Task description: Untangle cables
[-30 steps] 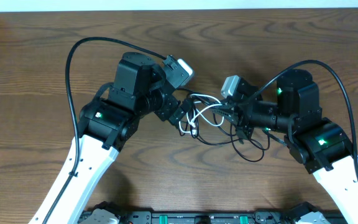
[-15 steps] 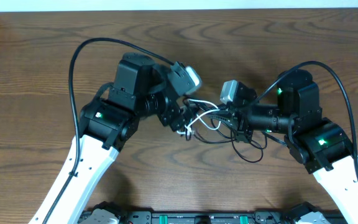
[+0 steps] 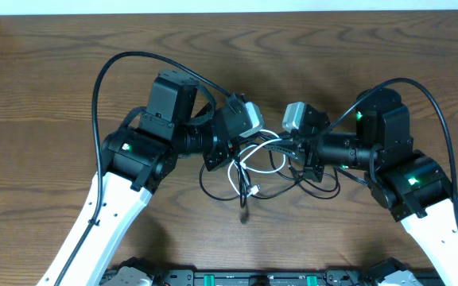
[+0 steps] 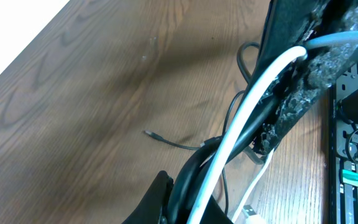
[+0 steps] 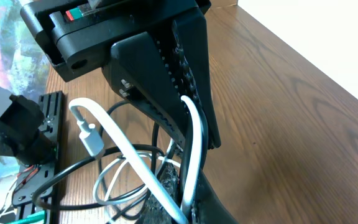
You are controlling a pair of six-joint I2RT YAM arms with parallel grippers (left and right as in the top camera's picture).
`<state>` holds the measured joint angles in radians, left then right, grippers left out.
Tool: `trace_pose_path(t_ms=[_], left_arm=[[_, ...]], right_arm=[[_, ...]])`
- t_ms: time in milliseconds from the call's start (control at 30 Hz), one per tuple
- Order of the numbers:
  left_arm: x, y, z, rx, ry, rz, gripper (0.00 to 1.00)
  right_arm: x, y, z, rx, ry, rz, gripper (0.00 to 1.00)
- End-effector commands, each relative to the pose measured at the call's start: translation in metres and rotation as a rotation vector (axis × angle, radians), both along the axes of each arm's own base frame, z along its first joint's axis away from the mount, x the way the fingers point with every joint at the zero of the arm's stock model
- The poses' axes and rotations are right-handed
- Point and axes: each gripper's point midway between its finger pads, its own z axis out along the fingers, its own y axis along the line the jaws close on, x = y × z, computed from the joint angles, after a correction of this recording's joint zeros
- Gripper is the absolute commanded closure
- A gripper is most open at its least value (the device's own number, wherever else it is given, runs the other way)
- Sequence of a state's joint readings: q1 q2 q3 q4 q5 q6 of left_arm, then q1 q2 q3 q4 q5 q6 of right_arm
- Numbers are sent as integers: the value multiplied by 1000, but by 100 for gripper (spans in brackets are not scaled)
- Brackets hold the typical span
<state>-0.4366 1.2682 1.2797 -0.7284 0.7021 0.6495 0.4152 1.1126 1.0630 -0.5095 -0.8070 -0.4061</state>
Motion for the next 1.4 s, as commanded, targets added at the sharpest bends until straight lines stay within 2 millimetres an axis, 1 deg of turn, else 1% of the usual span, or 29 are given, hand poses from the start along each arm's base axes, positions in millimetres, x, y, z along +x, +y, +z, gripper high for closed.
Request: trace_pose_path(t_ms=[0, 100, 133, 233, 300, 333, 400, 467, 500, 533, 600, 700, 800, 933, 1067, 1133, 1267, 1367], left_arm=[[3, -1, 0, 1, -9, 3, 92], [17, 8, -5, 42, -9, 104, 92], [33, 18, -6, 64, 0, 233, 92], [64, 44, -6, 97, -9, 504, 92], [76, 57, -4, 105, -22, 618, 92], [78, 59, -3, 102, -26, 637, 92], [80, 58, 0, 86, -30, 643, 92], [83, 57, 4, 63, -35, 654, 93], [84, 56, 6, 50, -37, 660, 92], [86, 55, 10, 30, -40, 669, 92], [90, 53, 16, -2, -47, 682, 93], [94, 50, 25, -51, -55, 695, 92], [91, 42, 28, -79, -43, 651, 93], [81, 32, 26, -96, 0, 588, 92], [67, 16, 29, -145, 50, 481, 92], [62, 10, 31, -164, 70, 438, 92], [52, 1, 34, -195, 100, 371, 92], [44, -7, 38, -225, 121, 311, 92]], right_arm=[[-5, 3, 3, 11, -4, 31, 99], [2, -1, 0, -13, -12, -13, 99], [11, -5, -4, -34, 1, -74, 96], [27, -15, -11, -72, 22, -195, 70], [36, -22, -14, -89, 39, -272, 53], [39, -24, -15, -94, 44, -295, 49], [42, -27, -16, -100, 51, -324, 30], [44, -30, -17, -108, 48, -344, 16], [46, -31, -18, -113, 47, -357, 7], [47, -33, -18, -116, 48, -369, 1], [51, -37, -20, -122, 54, -406, 1], [52, -38, -21, -127, 58, -416, 1], [52, -38, -20, -111, 84, -431, 1], [55, -36, -15, -49, 148, -475, 1], [60, -34, -5, 98, 338, -579, 1], [59, -32, -3, 149, 412, -596, 1], [57, -25, 5, 206, 463, -576, 1], [58, -25, 5, 226, 501, -591, 1]])
